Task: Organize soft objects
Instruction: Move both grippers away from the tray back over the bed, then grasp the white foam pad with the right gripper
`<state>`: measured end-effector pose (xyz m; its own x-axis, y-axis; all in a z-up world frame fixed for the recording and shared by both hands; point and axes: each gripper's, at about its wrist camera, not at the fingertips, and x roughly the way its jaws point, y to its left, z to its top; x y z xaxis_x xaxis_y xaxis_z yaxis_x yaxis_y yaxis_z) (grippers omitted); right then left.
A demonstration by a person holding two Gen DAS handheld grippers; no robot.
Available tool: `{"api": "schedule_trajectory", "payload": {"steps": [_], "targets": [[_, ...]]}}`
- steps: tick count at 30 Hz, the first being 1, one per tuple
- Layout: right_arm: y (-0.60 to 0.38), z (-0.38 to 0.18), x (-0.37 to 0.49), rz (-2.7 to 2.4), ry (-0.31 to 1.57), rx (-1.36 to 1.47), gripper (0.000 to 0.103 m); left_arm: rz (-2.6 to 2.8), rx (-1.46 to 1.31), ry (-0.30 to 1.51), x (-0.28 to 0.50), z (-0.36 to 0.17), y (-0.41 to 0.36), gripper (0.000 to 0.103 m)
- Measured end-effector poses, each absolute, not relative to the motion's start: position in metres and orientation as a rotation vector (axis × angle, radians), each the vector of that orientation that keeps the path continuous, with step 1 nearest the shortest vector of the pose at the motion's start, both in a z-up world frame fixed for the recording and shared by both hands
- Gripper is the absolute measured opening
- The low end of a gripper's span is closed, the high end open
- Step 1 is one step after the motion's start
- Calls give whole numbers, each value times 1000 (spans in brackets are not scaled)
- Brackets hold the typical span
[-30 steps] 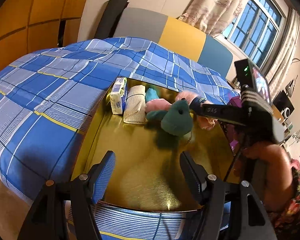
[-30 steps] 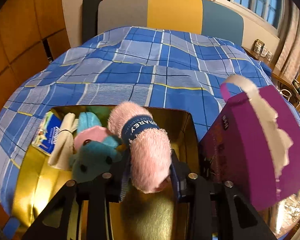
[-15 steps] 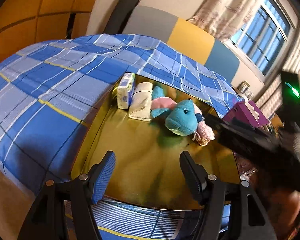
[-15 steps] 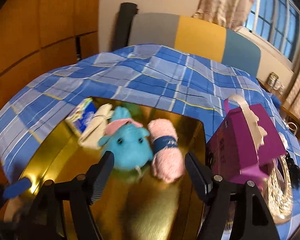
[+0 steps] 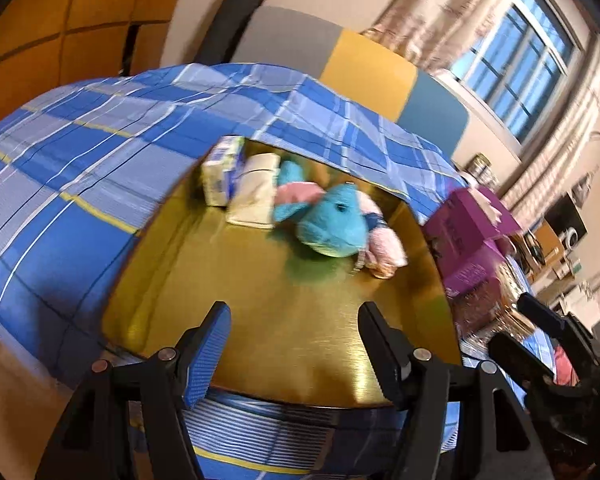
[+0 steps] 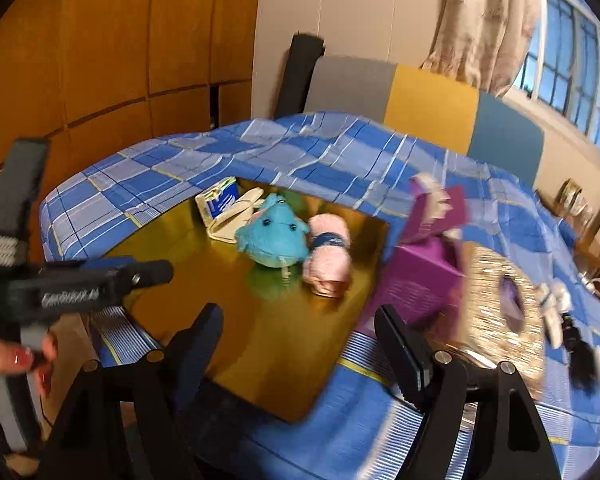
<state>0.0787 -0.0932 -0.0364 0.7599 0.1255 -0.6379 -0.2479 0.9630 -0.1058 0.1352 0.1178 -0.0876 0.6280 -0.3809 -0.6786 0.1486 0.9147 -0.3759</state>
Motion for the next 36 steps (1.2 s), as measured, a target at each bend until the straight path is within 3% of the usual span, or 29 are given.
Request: {"api": "schedule_trajectory", "payload": {"steps": [7,25,32,36], "targets": [[-156,-20,44,62,593,-232,80,-453,-246,831,127,-78,74,66],[-427,-32,55,-352,858,189,80,-784,-38,822,80,-38,-67,67],[-536,-28,64,-519,840,248,80,-872,10,845,68,-30,-114,67],[-581,-34,77,-542,849,247,87,-908,41,863,63,-29,-136,67]]}}
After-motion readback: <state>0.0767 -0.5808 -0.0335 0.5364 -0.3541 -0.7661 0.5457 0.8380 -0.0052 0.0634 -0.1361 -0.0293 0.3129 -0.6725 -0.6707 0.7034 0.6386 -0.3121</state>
